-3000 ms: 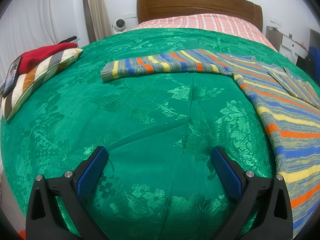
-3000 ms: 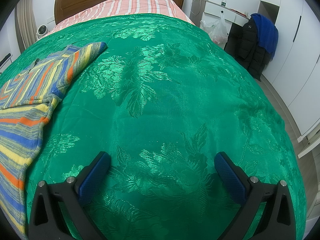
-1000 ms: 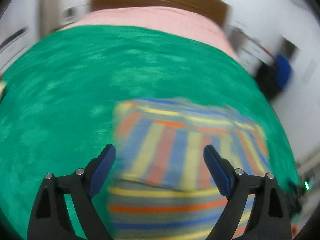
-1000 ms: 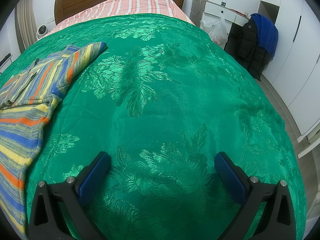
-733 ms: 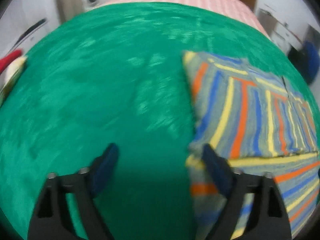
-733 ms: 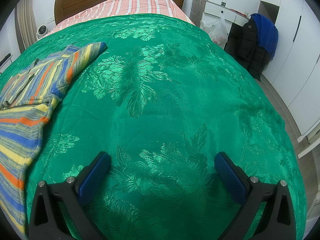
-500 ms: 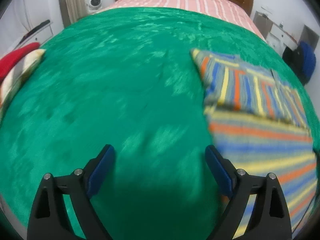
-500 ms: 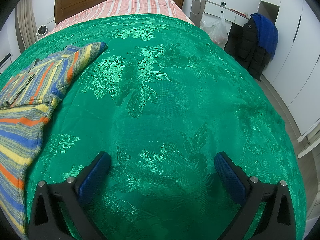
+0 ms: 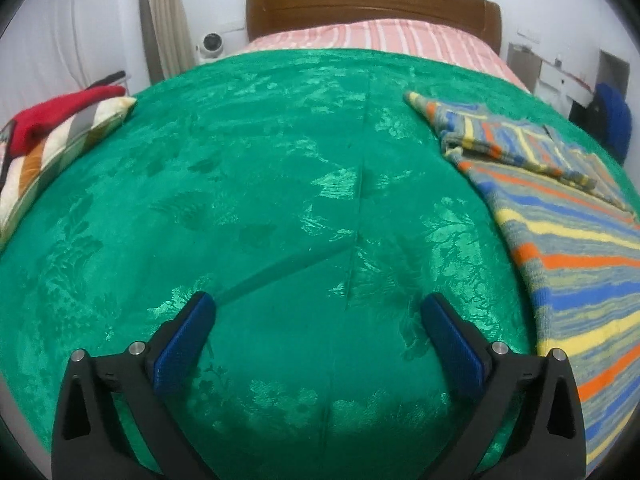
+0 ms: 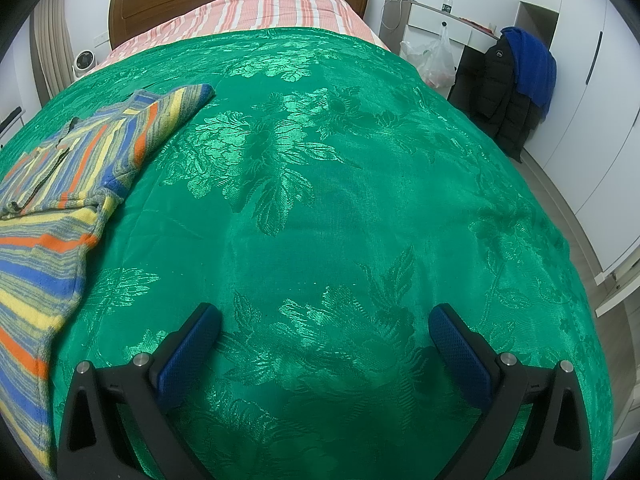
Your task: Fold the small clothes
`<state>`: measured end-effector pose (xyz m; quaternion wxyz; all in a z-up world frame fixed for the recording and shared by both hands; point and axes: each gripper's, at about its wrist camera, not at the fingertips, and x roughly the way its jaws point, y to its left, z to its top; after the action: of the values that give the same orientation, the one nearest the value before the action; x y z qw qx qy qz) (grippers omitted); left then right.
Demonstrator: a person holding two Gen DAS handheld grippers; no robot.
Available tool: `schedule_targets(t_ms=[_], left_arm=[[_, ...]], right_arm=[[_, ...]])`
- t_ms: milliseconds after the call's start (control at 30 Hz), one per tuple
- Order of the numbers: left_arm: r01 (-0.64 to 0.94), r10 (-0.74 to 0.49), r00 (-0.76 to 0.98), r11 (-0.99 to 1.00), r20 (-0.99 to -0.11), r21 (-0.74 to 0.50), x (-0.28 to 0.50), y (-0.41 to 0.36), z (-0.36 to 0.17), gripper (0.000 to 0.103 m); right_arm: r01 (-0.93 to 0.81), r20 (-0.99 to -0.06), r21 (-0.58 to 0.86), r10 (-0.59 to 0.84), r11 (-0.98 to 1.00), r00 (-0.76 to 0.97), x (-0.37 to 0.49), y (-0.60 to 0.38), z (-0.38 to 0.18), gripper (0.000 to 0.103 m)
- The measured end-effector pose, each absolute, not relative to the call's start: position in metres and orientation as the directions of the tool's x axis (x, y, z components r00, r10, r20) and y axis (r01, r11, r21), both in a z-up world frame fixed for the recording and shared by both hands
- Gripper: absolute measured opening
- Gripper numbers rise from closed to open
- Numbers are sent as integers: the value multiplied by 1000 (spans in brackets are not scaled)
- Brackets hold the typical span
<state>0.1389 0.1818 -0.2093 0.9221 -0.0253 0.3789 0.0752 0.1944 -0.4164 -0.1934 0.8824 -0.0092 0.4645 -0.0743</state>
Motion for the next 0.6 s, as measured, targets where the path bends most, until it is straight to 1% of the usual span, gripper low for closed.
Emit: schedule_targets(t_ms=[333, 600], left_arm=[[-161, 130, 712, 987, -690, 20, 136, 182, -210, 103], [-163, 135, 719, 986, -682, 23, 136, 181, -212, 103]], right_arm=[[124, -816, -86, -141, 989, 560, 194, -416, -194, 103], [127, -794, -61, -126, 990, 595, 191, -418, -196, 103]])
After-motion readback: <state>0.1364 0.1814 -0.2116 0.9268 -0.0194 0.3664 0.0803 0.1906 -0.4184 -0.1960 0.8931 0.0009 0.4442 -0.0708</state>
